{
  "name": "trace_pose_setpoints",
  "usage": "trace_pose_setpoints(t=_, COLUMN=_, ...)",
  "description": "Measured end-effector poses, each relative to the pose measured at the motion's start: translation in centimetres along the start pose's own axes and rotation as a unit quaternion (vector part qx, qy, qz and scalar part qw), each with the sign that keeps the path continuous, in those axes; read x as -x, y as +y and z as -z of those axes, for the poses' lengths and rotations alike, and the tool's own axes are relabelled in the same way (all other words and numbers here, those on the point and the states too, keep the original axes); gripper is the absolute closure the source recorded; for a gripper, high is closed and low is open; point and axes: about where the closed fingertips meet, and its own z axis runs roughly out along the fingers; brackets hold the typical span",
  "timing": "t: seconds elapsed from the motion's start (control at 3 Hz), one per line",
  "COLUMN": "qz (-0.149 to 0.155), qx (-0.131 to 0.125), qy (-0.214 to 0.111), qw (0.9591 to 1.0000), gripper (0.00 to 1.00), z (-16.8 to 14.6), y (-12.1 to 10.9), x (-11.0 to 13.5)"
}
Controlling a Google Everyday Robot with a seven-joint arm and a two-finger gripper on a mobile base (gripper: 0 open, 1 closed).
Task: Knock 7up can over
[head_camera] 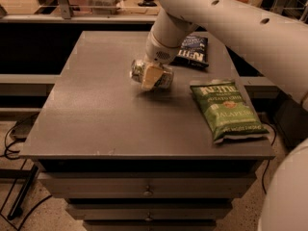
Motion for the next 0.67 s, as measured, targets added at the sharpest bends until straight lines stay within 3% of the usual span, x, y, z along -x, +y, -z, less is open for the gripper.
trace_pose_setpoints(t=0.33, qz=-0.002, qx=0.008, qy=-0.006, qw=0.9999, gripper=0.00, z=-0.09, y=0.51, x=-0.26)
trace_pose_setpoints(t=0.67, qz=-0.003, qx=0.009, qy=-0.006, qw=0.9999, gripper=0.00, z=-0.09, y=0.54, x=-0.27)
